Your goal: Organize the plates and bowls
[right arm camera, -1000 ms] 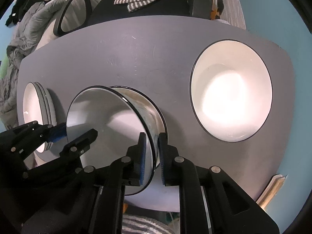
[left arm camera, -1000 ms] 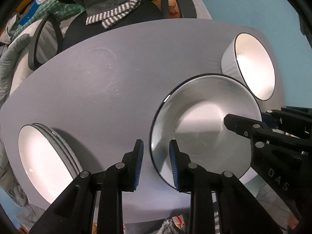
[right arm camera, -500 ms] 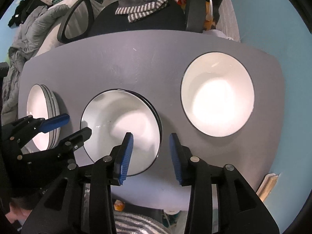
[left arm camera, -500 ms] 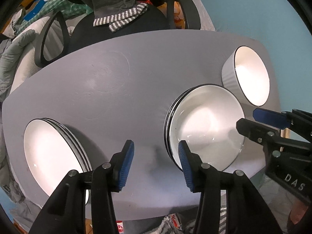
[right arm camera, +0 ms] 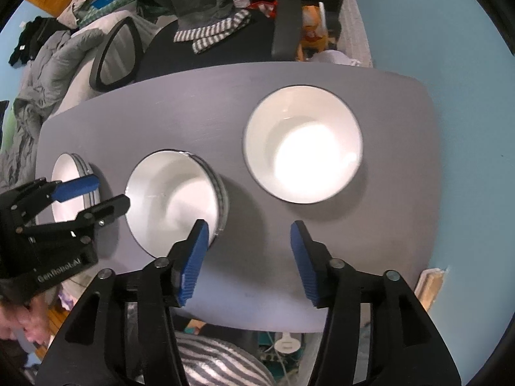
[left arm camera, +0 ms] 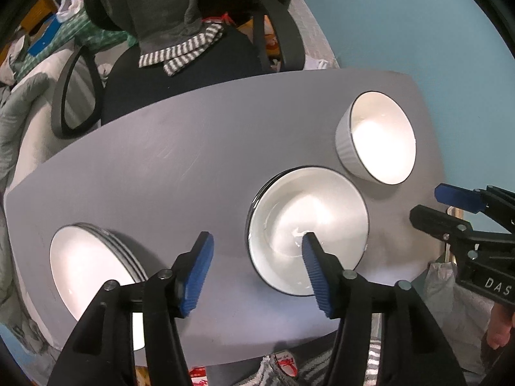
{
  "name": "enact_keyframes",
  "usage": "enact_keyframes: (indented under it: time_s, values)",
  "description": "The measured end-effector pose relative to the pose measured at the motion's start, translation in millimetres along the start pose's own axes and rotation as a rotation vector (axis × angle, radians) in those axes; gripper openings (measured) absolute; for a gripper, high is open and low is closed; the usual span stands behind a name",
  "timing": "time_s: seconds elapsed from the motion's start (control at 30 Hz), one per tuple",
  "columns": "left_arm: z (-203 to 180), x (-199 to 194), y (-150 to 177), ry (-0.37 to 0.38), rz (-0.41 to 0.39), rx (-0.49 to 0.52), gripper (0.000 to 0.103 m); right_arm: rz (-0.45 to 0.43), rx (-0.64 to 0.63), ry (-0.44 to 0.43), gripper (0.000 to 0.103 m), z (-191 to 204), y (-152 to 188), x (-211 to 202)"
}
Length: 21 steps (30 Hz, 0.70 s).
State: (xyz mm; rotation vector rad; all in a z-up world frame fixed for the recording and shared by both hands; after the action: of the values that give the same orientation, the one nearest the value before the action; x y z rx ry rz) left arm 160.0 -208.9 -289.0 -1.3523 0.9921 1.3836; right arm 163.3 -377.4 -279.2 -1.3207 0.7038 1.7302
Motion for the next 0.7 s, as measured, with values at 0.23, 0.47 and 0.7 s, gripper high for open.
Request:
enact_keyframes:
  time_s: [0.23, 0.47, 0.7]
  values:
    - [-16.9, -2.6, -22.9, 0.020, -0.002, 0.052, 0.071, -0.022, 0.066, 0.010, 0.062, -33.5, 2.4, -13.8]
    - [-37.5, 1.6, -51.4, 0.032, 0.008, 0.083, 0.078, -0.037, 0.126, 0.030, 0.063, -66.3, -2.5, -17.1]
    - [-60.2, 16.8, -74.3, 0.026, 0.040, 0.126, 0.080, -0.060, 0.181, -0.012, 0.063, -94.1, -17.6, -11.6]
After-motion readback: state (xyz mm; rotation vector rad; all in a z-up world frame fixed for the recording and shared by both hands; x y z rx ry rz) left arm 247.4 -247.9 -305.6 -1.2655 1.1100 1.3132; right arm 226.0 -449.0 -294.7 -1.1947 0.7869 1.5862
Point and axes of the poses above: each gripper's, at about its wrist camera, not at the fingertips, and x roughly the way its jaws point, z to its left, y to its underside, the point moved 7 cm from there along x, roughly the way its jaws point, and after that the axes turned 11 degrees about -y, right-handed, at the moved point
